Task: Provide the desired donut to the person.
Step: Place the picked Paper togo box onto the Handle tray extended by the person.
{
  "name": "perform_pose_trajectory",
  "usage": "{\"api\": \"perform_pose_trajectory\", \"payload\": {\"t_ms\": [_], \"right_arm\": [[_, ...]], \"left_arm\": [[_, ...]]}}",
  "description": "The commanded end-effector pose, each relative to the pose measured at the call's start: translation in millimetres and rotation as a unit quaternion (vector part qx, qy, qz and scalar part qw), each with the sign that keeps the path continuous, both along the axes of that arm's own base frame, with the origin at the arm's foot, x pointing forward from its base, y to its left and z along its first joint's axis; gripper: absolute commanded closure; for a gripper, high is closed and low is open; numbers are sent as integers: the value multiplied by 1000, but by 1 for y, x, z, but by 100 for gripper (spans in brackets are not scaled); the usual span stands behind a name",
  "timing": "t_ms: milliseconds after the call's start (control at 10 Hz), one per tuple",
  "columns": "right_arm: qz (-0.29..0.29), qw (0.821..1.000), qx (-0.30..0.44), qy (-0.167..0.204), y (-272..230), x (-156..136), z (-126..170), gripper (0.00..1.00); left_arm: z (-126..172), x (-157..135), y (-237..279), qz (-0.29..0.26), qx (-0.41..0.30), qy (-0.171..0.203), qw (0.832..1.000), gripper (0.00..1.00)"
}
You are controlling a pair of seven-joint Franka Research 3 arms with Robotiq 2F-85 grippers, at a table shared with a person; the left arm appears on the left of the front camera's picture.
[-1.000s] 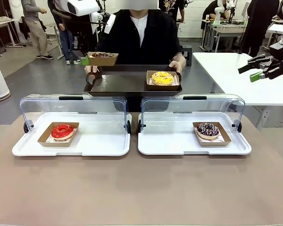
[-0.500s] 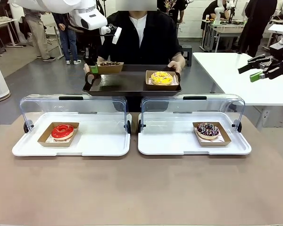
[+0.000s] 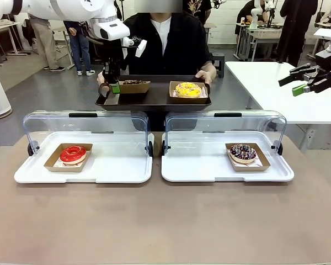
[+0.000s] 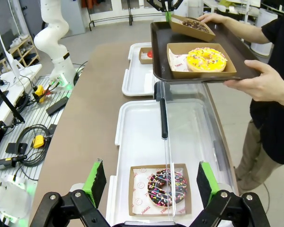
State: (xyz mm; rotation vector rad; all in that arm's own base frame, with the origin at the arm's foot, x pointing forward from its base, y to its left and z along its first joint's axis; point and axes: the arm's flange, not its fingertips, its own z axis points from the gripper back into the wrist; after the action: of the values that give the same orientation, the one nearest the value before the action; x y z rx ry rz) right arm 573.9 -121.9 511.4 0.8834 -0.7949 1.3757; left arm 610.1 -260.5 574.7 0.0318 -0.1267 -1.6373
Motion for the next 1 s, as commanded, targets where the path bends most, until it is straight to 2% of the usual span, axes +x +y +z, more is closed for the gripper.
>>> {"api": "perform_pose_trajectory", "payload": {"t_ms": [0, 200, 300, 400, 500, 700, 800, 900], "right_arm": [[-2, 1000, 0, -1, 1, 0, 0, 0], [-2, 1000, 0, -1, 1, 0, 0, 0], [-2, 1000, 0, -1, 1, 0, 0, 0], [-2, 1000, 0, -1, 1, 0, 0, 0], [-2, 1000, 0, -1, 1, 0, 0, 0], [-2, 1000, 0, -1, 1, 0, 0, 0], [-2, 1000, 0, -1, 1, 0, 0, 0], [-2, 1000, 0, -1, 1, 0, 0, 0]], "left_arm": [[10, 12, -3, -13, -9, 19, 1000, 99], [6, 13, -5, -18, -13, 17, 1000, 99], [6, 14, -4, -22, -14, 18, 1000, 43], [6, 13, -4, -22, -13, 18, 1000, 39], [7, 13, -3, -21, -12, 17, 1000, 0], [7, 12, -3, -19, -11, 16, 1000, 0], [8, 12, -3, -17, -11, 15, 1000, 17], [9, 11, -3, -15, -13, 15, 1000, 8]]}}
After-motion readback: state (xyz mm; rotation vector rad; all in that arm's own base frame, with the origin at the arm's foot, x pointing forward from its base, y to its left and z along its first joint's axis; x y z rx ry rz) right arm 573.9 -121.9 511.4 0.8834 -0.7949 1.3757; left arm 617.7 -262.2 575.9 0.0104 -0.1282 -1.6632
